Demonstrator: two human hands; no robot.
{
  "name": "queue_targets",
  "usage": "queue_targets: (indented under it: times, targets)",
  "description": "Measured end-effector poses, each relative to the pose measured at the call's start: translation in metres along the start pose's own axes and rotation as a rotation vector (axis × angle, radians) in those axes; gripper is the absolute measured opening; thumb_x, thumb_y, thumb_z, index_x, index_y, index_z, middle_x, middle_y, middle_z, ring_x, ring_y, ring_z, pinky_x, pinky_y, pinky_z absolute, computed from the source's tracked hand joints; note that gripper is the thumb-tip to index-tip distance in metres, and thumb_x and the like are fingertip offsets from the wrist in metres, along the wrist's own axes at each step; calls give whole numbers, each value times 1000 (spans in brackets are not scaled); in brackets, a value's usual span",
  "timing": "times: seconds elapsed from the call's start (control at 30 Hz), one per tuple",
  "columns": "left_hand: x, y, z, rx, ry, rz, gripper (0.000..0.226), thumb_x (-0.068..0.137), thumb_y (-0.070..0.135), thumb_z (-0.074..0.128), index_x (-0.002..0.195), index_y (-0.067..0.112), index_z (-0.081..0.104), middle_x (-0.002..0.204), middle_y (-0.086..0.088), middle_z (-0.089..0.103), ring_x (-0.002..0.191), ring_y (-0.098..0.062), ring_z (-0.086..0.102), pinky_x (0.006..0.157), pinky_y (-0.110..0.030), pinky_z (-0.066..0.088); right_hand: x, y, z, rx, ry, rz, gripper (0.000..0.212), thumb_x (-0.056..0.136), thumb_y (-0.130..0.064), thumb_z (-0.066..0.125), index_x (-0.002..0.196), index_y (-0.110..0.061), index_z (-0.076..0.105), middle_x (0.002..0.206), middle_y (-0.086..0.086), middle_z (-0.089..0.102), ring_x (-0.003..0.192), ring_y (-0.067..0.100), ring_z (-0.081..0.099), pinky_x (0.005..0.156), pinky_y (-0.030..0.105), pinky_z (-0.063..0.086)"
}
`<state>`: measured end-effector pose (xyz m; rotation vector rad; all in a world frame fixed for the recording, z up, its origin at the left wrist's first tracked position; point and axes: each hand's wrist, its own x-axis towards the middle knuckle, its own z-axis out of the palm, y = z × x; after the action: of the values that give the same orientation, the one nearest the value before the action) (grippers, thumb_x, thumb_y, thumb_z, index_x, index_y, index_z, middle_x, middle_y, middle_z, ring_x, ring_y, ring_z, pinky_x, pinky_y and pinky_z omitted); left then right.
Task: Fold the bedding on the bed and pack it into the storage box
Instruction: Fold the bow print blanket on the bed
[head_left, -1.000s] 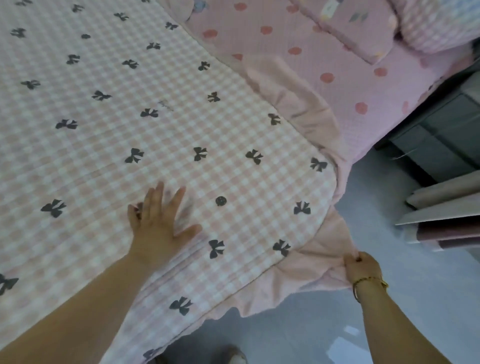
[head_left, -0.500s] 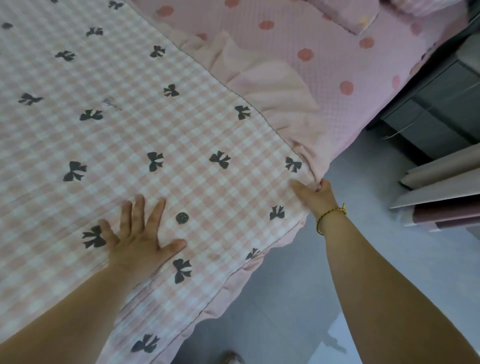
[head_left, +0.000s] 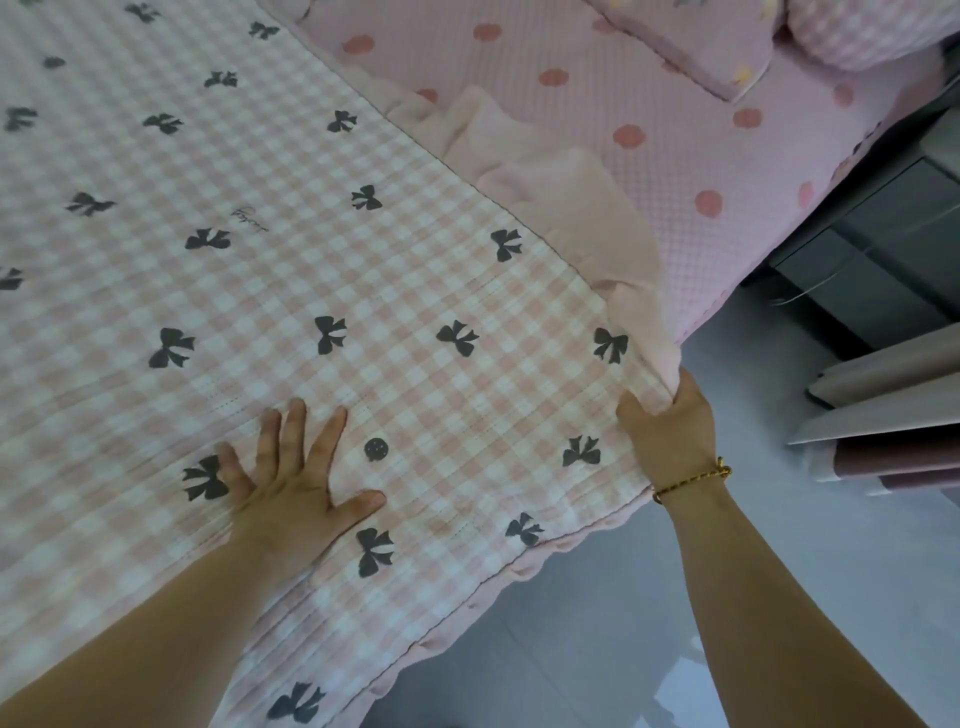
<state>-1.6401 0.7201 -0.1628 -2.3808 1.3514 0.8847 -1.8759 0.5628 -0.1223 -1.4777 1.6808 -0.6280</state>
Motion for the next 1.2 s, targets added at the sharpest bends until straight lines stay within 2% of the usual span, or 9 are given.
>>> queue_targets:
  times: [0.13, 0.27, 0.33, 0.4, 0.53, 0.77, 0.9, 1.13, 1.2]
  targets:
    - [0, 6, -4, -76, 15, -1, 90, 83, 70, 31, 135, 30, -31, 149, -1, -33, 138, -23, -29, 107, -55, -18, -25, -28, 5, -124, -21, -168, 25, 88, -3, 51, 112, -9, 47, 71, -12, 44, 61, 6, 45, 55, 15, 32]
    - [-39, -4, -16, -646, 49, 8, 66, 91, 51, 43, 146, 20, 24, 156, -7, 13, 143, -25, 13, 113, -48, 10, -91, -66, 24, -484, -315, -344, 48, 94, -14, 45, 139, -25, 35, 112, 0, 60, 102, 23, 58, 71, 19, 34]
    - [-72, -18, -35, -1222, 15, -14, 59, 86, 53, 48, 130, 13, 48, 135, -7, 49, 120, -25, 49, 97, -39, 39, -128, -81, 44, -560, -447, -472, 53, 93, -11, 43, 140, -33, 34, 131, -3, 54, 110, 20, 56, 81, 19, 36]
    - [-103, -36, -50, -1470, 37, -43, 39, 90, 50, 42, 110, 20, 58, 112, 0, 62, 96, -15, 59, 77, -32, 46, -170, -91, 70, -480, -588, -584, 52, 90, -5, 45, 137, -27, 43, 134, 3, 53, 114, 25, 54, 93, 27, 38]
    - [-128, -57, -53, -1514, 100, -59, 69, 68, 66, 60, 118, 19, 56, 108, -5, 67, 90, -20, 65, 71, -32, 52, -225, -95, 110, -505, -783, -643, 47, 90, 0, 43, 134, -14, 47, 131, 13, 52, 118, 32, 49, 97, 41, 41]
    - [-130, -56, -8, -1455, 271, -512, 41, 82, -4, 60, 121, -13, 51, 122, -27, 55, 108, -39, 55, 86, -38, 44, -226, -51, 120, -559, -779, -731, 55, 69, 1, 56, 122, -13, 58, 113, 5, 62, 84, 24, 64, 71, 19, 49]
    - [-127, -65, -5, -1518, 278, -525, 41, 82, -1, 63, 120, -13, 51, 119, -26, 57, 105, -38, 56, 83, -38, 45, -227, -55, 123, -582, -848, -441, 64, 93, -14, 43, 148, -23, 10, 141, 4, 38, 122, 23, 45, 102, 30, 37]
    - [-169, -131, -2, -1652, 367, -484, 26, 82, -4, 62, 108, -8, 59, 85, -13, 62, 69, -25, 56, 50, -24, 50, -271, -95, 147, -606, -1015, -607, 49, 95, -21, 43, 143, -23, 30, 137, 5, 44, 124, 20, 42, 99, 25, 33]
    - [-186, -157, 4, -1663, 396, -472, 19, 82, -3, 63, 100, -3, 61, 83, -10, 62, 72, -23, 57, 65, -28, 50, -293, -103, 153, -611, -1031, -667, 49, 95, -20, 43, 142, -24, 32, 138, 5, 44, 124, 21, 42, 101, 25, 31]
